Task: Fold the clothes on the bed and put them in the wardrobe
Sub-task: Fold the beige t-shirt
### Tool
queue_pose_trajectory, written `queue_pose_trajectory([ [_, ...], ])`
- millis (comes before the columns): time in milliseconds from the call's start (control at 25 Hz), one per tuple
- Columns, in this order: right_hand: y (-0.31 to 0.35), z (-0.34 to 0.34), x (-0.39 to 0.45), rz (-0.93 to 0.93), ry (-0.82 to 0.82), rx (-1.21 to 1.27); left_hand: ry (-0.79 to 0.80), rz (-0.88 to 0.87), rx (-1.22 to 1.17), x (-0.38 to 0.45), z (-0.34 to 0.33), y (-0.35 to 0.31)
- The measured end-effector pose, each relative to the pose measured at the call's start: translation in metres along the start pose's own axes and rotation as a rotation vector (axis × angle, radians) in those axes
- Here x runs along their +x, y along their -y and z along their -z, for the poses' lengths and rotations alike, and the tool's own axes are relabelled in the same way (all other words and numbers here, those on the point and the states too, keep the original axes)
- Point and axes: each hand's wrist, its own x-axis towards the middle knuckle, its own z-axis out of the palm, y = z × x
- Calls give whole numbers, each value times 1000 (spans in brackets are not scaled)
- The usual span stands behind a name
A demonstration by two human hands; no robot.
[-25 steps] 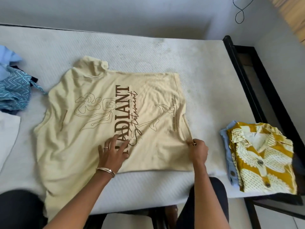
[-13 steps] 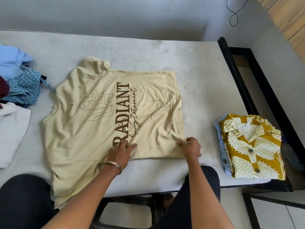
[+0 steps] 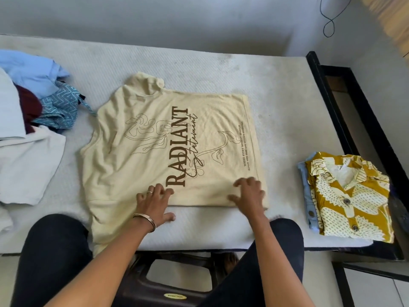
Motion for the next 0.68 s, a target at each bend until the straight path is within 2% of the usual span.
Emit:
queue_pose_trajectory([
  [40, 17, -7, -6, 177, 95, -22, 9, 93, 11, -8, -3, 10],
  [120, 48, -29, -17, 337, 188, -164, 66, 243, -40, -22, -4, 29],
  [200, 61, -50, -25, 326, 145, -296, 73, 243, -30, -28, -6, 38],
  [280, 64, -62, -31, 309, 70, -373, -46, 256, -82, -27, -7, 45],
  [400, 48, -64, -26, 252, -73, -460, -224, 289, -470, -19, -10, 58],
  [480, 35, -54, -19, 120, -100, -459, -202, 175, -607, -20, -5, 68],
  [520, 27, -49, -14, 42, -105, -438, -141, 106, -599, -21, -2, 74],
  [600, 12, -39, -3, -5, -97, -395, 48, 25, -328, -20, 3, 85],
  [680, 4, -31, 6, 56, -79, -373, 4, 88, -84, -17, 4, 92],
])
